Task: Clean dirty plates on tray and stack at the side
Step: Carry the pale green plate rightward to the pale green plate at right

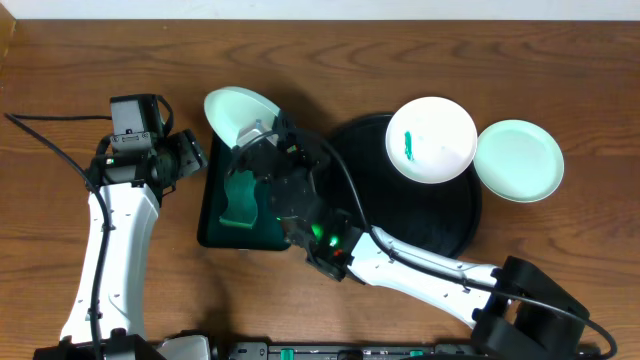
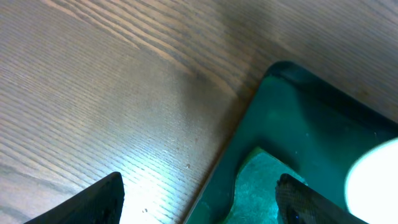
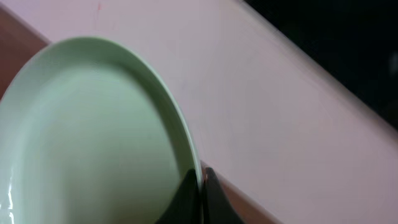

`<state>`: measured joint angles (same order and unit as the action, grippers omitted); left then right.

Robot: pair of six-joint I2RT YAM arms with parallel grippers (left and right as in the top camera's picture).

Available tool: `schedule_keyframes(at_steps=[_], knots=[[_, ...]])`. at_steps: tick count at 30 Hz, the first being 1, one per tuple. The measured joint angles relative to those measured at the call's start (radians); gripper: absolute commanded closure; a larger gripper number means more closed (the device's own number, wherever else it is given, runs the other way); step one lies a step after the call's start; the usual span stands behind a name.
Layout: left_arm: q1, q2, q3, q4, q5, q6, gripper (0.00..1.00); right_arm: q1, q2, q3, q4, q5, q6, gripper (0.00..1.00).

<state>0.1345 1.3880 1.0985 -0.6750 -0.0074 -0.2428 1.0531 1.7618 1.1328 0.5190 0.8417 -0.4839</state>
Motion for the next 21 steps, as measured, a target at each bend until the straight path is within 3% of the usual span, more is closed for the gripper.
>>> schedule_keyframes(at_steps=[8,21], knots=[[0.000,0.000,0.000,0.000,0.000,0.000,0.21,-0.047,0.000,0.000,-0.260,0.004,0.406,0.99],[0.000,0.000,0.000,-0.001,0.000,0.000,0.22,-0.121,-0.008,0.000,-0.300,0.010,0.590,0.99]])
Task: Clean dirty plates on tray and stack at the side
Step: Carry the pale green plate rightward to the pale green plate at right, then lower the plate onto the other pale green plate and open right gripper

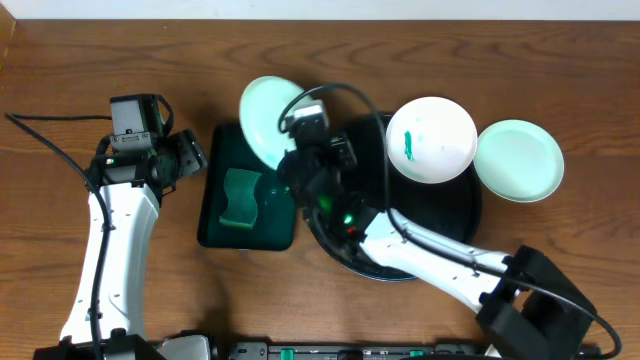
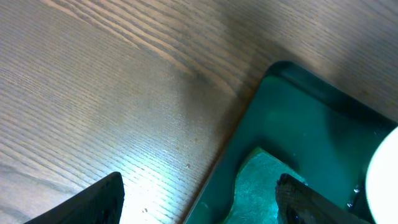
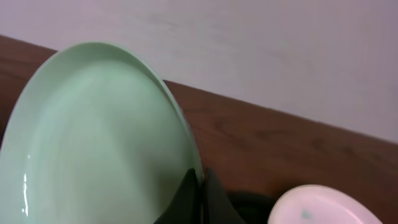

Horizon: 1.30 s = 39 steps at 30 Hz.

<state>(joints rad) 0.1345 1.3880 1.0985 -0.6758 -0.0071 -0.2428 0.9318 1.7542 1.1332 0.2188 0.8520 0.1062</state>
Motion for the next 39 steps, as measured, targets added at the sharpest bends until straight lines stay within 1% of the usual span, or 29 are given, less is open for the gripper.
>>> schedule_keyframes(at_steps=[4,7,8,9,12,13,18,23,28,32,39], knots=[[0.000,0.000,0.000,0.000,0.000,0.000,0.22,-0.048,-0.053,0.000,-0.089,-0.024,0.081,0.99],[0.000,0.000,0.000,0.000,0.000,0.000,0.22,-0.104,-0.134,0.000,-0.205,-0.082,0.158,0.99],[0.000,0.000,0.000,-0.001,0.000,0.000,0.21,-0.145,-0.175,0.002,-0.256,-0.127,0.197,0.99],[0.000,0.000,0.000,0.000,0.000,0.000,0.22,-0.161,-0.192,0.002,-0.276,-0.143,0.212,0.99],[0.000,0.000,0.000,0.000,0.000,0.000,0.22,-0.266,-0.251,0.006,-0.378,-0.246,0.281,0.99],[0.000,0.000,0.000,0.000,0.000,0.000,0.22,-0.326,-0.274,0.006,-0.428,-0.299,0.314,0.99],[0.000,0.000,0.000,0.000,0.000,0.000,0.22,-0.562,-0.314,0.005,-0.548,-0.515,0.389,0.99],[0.000,0.000,0.000,0.000,0.000,0.000,0.22,-0.797,-0.318,0.005,-0.664,-0.668,0.417,0.99],[0.000,0.000,0.000,0.000,0.000,0.000,0.22,-1.020,-0.318,0.005,-0.797,-0.724,0.428,0.99],[0.000,0.000,0.000,0.000,0.000,0.000,0.22,-1.128,-0.318,0.004,-0.843,-0.735,0.424,0.99],[0.000,0.000,0.000,0.000,0.000,0.000,0.22,-1.284,-0.318,0.004,-0.855,-0.743,0.408,0.99]])
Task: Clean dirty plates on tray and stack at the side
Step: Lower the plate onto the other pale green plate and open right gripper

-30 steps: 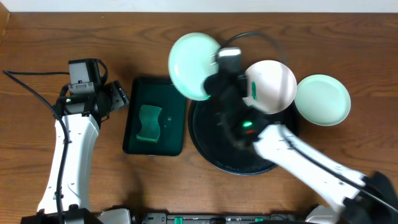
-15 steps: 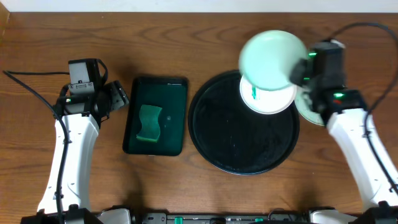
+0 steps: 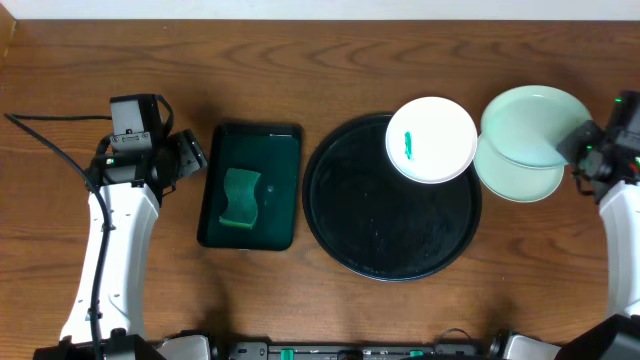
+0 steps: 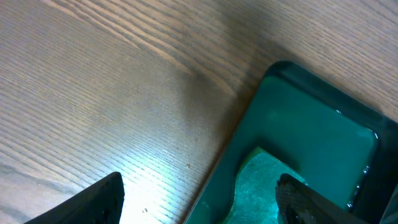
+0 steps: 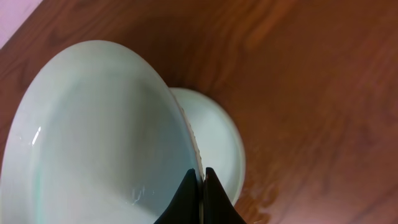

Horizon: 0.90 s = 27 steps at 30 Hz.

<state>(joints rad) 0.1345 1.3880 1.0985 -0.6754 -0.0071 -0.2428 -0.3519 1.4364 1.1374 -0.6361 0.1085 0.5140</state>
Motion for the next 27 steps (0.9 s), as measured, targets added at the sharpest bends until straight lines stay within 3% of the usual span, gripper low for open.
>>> schedule_keyframes(at_steps=[13,27], knots=[[0.000,0.000,0.000,0.000,0.000,0.000,0.22,-0.082,0.000,-0.061,0.027,0.045,0.002,0.99],[0.000,0.000,0.000,0.000,0.000,0.000,0.21,-0.082,0.113,-0.188,0.179,0.049,0.014,0.99]])
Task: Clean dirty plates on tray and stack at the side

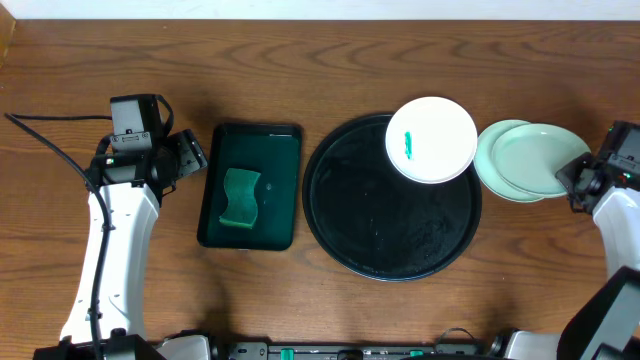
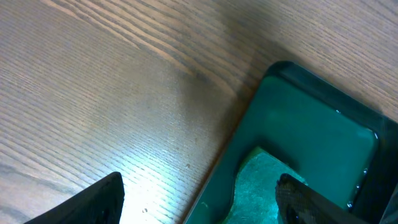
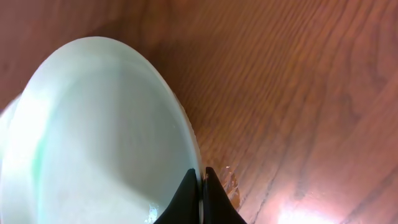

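A pale green plate [image 1: 540, 158] lies on top of another pale green plate [image 1: 490, 160] on the table right of the round black tray [image 1: 350, 230]. My right gripper [image 3: 201, 186] is shut on the upper plate's right rim [image 3: 112, 124]. A white plate [image 1: 432, 138] with a green smear sits on the tray's upper right. A green sponge [image 1: 240, 196] lies in the dark green basin [image 1: 285, 140]. My left gripper [image 2: 199, 199] hangs open over the basin's left edge, nothing between its fingers [image 2: 99, 199].
The basin [image 2: 311, 137] holds water and sits left of the tray. Bare wooden table lies around the left arm [image 1: 110, 240]. The right arm [image 1: 615, 200] stands at the table's right edge.
The green plate in my right gripper has come down from a tilted hold above the side plate to lying nearly flat on it. The left arm has not moved.
My right gripper held the green plate tilted over the basin. It then held it between basin and tray, later at the far right above the other green plate. Now the plate rests on that one, still gripped. The left gripper stayed open beside the basin.
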`<state>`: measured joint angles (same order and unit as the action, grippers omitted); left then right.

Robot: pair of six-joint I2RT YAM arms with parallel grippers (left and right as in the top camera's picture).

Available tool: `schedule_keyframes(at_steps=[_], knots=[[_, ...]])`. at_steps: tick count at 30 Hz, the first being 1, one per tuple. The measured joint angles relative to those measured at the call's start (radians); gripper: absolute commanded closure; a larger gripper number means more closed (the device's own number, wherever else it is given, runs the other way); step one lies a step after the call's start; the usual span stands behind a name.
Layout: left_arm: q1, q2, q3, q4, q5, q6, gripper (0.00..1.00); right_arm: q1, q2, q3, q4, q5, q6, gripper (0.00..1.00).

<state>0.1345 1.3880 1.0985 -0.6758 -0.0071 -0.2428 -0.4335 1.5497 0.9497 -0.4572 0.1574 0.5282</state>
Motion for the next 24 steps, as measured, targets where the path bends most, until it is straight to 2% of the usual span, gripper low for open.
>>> schedule_keyframes(at_steps=[10,16,20,24], knots=[[0.000,0.000,0.000,0.000,0.000,0.000,0.21,0.000,0.098,-0.005,0.052,-0.008,0.003,0.98],[0.000,0.000,0.000,0.000,0.000,0.000,0.22,0.000,0.131,-0.005,0.051,-0.030,0.006,0.80],[0.000,0.000,0.000,0.000,0.000,0.000,0.21,0.000,0.131,-0.005,0.056,-0.084,-0.024,0.60],[0.000,0.000,0.000,0.000,0.000,0.000,0.22,0.000,0.131,-0.005,0.057,-0.131,-0.066,0.51]])
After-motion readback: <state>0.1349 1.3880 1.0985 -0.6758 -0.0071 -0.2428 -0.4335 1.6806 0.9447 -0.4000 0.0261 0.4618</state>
